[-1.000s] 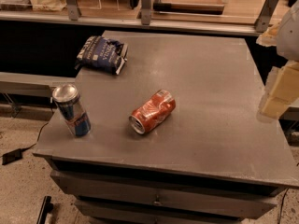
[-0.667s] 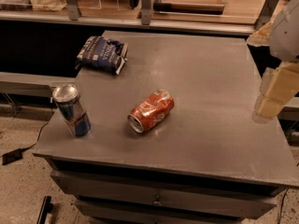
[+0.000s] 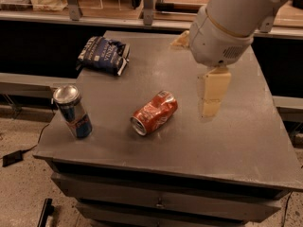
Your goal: Place coke can upright
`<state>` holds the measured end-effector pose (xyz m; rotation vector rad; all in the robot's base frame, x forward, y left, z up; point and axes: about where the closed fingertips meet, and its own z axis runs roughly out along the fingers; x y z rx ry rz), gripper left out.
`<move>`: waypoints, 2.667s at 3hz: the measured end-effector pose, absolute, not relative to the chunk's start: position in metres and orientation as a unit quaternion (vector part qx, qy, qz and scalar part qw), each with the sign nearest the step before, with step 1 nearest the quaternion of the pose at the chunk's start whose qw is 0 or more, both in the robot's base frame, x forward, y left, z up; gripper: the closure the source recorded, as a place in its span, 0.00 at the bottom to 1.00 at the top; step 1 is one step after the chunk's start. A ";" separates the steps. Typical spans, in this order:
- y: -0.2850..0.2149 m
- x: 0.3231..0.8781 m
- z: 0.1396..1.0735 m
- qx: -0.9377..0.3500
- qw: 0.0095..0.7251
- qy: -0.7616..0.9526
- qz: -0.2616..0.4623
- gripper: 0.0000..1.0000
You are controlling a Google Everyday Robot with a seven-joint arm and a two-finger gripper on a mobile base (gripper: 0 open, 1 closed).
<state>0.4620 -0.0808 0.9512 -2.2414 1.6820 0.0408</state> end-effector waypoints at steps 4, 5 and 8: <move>0.005 0.471 0.859 -0.903 0.114 0.412 0.041 0.00; 0.007 0.462 0.848 -0.913 0.105 0.393 0.034 0.01; 0.013 0.448 0.863 -0.920 0.106 0.377 -0.009 0.73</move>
Offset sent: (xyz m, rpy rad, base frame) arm 0.0227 0.0925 -0.0986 -0.1740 0.0868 0.3564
